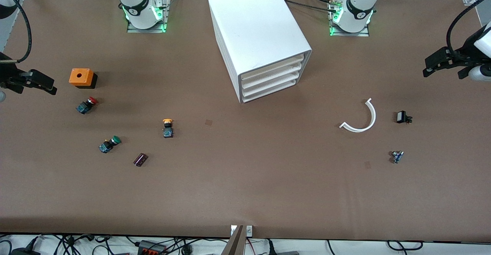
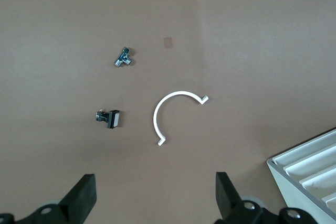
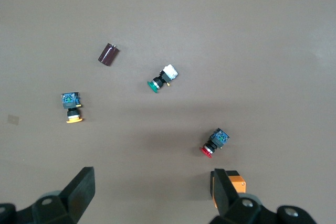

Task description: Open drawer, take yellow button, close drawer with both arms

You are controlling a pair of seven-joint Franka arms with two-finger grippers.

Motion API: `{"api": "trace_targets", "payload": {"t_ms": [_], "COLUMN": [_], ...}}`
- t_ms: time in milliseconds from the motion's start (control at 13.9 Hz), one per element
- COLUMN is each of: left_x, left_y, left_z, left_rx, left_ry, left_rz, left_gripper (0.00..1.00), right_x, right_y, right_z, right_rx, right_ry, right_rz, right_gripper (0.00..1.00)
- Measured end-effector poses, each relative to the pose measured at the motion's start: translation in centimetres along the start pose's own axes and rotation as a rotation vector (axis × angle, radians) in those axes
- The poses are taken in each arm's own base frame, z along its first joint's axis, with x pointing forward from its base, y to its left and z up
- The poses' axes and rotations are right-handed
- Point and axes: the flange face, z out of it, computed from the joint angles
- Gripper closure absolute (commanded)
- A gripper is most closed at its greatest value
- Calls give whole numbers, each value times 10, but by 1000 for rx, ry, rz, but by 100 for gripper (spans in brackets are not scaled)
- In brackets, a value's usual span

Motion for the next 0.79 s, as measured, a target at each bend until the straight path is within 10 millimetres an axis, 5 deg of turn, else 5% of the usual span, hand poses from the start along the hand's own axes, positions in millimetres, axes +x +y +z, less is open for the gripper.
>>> {"api": "trace_targets", "payload": {"t_ms": [789], "left_x": [-5], "left_y": [0], "left_z": [4], "left_rx": [-3], "left_ry": [-43], "left_rz": [0], "left_gripper": [0], "right_x": [-4], "right_y": [0], "right_z": [2], "right_rx": [1], "right_ry": [-24], "right_rz": [-2], "right_gripper": [0]}}
